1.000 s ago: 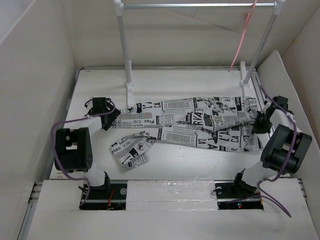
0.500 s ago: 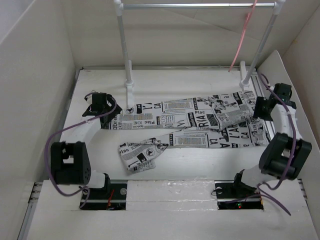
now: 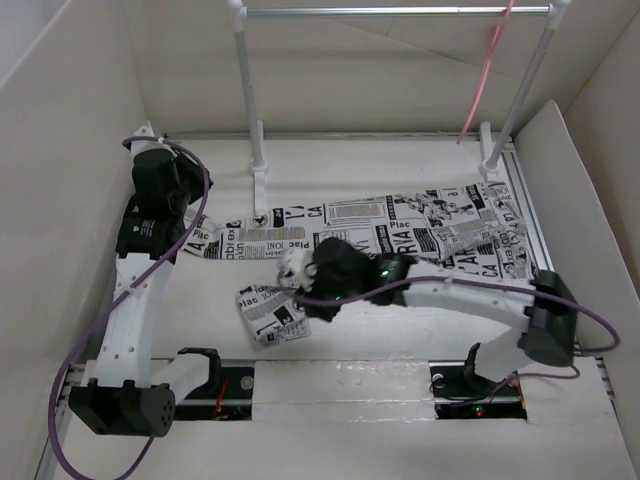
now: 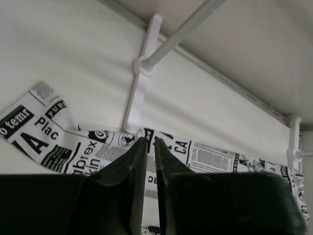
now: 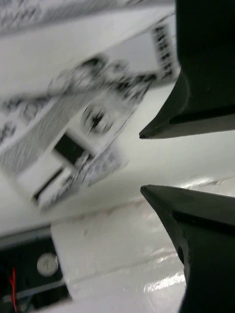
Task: Place the trousers on the hanger
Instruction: Flatten out the trousers at the center of the board.
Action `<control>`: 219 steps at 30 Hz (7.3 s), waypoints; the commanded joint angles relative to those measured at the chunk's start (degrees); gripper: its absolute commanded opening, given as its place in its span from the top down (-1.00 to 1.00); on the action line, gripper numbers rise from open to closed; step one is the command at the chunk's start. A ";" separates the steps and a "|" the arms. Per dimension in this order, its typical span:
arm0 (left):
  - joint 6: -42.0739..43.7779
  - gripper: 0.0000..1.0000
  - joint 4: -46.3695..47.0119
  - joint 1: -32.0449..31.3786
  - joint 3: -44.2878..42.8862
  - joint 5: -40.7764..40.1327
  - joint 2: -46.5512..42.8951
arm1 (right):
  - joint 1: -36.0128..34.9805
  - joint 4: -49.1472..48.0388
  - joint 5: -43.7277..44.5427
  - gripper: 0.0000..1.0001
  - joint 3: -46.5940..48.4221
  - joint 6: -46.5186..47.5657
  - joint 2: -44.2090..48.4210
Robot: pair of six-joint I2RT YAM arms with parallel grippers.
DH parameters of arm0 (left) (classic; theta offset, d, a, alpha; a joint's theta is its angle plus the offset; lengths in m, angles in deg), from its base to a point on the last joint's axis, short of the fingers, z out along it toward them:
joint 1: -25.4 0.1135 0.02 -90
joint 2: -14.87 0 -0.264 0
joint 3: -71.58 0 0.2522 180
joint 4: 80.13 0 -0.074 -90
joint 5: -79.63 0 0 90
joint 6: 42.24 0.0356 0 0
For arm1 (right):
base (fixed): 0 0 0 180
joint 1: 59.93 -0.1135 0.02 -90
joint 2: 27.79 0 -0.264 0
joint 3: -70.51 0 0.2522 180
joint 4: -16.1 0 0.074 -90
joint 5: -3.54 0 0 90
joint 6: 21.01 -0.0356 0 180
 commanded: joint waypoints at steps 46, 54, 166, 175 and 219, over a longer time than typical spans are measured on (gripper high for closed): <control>11.25 0.24 -9.46 -0.03 -1.89 -11.78 2.12 | -6.62 -7.41 -13.67 0.65 -5.37 -4.52 -9.08; 11.08 0.23 -11.57 -0.03 -5.75 -11.97 2.73 | -7.25 8.07 -12.37 -0.17 5.52 4.64 -10.06; -7.03 1.00 -19.82 -17.71 18.87 -4.92 22.53 | 29.13 7.12 -2.78 0.05 -16.26 7.12 42.07; -4.76 1.00 -27.74 -1.47 5.67 -14.51 11.01 | 31.24 10.80 0.37 0.03 -17.84 7.29 40.31; -1.23 0.70 -24.40 16.22 -11.20 -25.86 34.46 | 36.00 14.06 2.58 -0.22 -15.12 9.49 34.42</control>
